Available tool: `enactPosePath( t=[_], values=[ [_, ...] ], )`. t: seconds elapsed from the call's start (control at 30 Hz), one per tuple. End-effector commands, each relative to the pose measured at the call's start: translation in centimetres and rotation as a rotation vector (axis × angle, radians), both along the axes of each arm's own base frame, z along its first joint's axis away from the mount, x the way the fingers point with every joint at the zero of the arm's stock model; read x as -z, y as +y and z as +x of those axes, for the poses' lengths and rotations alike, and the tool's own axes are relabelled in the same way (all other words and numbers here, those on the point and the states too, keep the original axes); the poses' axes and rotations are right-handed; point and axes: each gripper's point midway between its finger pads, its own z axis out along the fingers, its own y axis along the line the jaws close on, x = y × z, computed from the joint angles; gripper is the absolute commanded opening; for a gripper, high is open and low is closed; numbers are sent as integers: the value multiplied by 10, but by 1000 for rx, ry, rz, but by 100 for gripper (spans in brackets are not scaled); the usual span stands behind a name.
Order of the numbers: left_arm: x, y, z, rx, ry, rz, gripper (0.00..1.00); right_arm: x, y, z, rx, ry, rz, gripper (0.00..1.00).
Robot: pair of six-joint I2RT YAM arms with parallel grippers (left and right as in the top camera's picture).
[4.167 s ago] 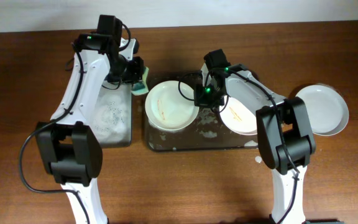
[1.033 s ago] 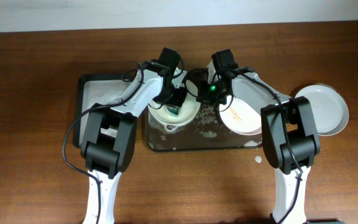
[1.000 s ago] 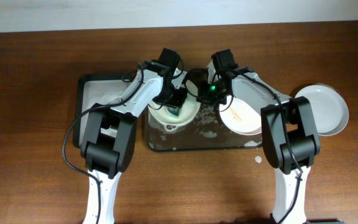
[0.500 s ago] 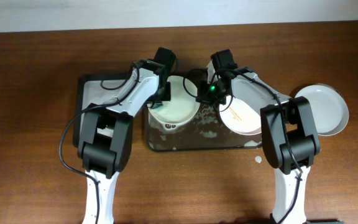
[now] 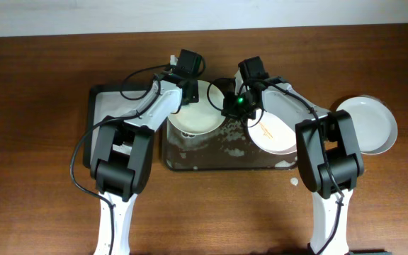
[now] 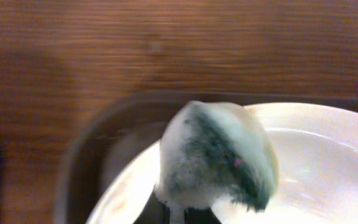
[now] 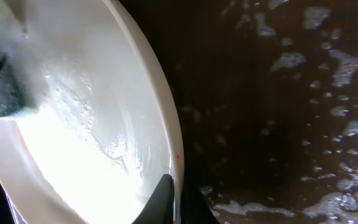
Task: Clean dirty plates on tray and stack at the side
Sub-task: 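Keep scrubbing the plate's inner surface with the left-gripper sponge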
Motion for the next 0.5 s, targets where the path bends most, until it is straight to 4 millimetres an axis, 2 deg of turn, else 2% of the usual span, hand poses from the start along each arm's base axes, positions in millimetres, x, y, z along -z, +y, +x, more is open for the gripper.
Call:
enactPosePath(
  t=[0.0,0.2,0.23,0.33,0.47],
  values=[
    [35,-35,-27,185,155,-167,1,26,-17,-12,-4,44,-80,4],
    [42,-44,-70,255,340,-240,1,26,-17,-12,-4,45,-80,4],
    [41,-50,-85,317,393,-276,1,26,-17,-12,-4,45,-80,4],
    [35,-65,-108,482,456,-362,1,26,-17,-12,-4,45,-80,4],
    [34,-63,-128,558,519,-367,1,26,-17,-13,-4,47,-80,4]
  ],
)
